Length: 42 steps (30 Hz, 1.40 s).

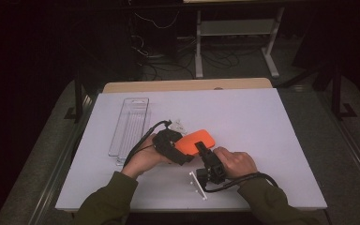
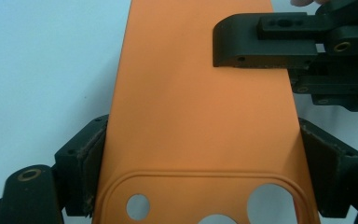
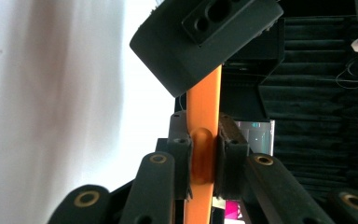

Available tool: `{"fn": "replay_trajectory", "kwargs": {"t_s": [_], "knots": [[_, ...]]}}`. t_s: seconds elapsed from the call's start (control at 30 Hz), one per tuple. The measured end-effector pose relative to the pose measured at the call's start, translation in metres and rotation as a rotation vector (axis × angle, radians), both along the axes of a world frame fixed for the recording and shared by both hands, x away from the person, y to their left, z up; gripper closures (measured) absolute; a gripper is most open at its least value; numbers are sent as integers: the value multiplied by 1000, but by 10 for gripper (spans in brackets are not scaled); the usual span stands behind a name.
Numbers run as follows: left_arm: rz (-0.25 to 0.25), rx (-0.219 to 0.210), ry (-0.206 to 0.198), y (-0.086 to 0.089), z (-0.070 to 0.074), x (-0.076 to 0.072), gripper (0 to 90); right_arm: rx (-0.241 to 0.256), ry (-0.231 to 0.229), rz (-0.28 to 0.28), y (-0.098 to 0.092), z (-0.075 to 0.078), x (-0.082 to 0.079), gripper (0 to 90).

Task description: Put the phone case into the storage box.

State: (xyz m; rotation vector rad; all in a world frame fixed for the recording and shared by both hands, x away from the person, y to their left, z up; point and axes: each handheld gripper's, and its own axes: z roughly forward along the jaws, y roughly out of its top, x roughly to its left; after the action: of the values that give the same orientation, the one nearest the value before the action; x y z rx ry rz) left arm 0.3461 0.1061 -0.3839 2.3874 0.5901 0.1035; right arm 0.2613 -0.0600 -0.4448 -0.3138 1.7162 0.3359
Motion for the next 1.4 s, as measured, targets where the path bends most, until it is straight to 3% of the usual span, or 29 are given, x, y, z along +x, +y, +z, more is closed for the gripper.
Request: {"fn": "replay_trajectory", "kwargs": {"t_s": [0.03,0.3,0.4,0.57,0.63,0.67,0.7,0.77,0.87,1.2,1.4], "knots": [[17,-27,6,-1,-1,-1,153,5,3,-4,0,0,0,785],[-7,-19,5,1,1,0,150,15,-2,-6,-1,3,-1,817],[4,-42,18,1,1,0,148,27,-8,-8,-1,3,-2,820],[-3,-42,23,2,2,1,145,23,-8,-3,-1,4,-2,818],[12,-67,33,1,1,0,143,30,-10,-6,-1,4,-2,818],[5,-59,35,2,2,1,143,32,-12,-7,-1,4,-2,818],[11,-84,45,2,2,1,142,34,-15,-6,-1,4,-2,819],[-10,-65,28,3,4,2,142,34,-16,-5,-2,5,-2,822],[9,-103,41,3,5,0,127,22,-11,-3,-2,4,-2,822],[-13,-130,61,10,14,0,40,22,7,-10,-2,2,0,819],[-18,-138,51,15,16,1,17,29,15,-25,-6,2,2,819]]}}
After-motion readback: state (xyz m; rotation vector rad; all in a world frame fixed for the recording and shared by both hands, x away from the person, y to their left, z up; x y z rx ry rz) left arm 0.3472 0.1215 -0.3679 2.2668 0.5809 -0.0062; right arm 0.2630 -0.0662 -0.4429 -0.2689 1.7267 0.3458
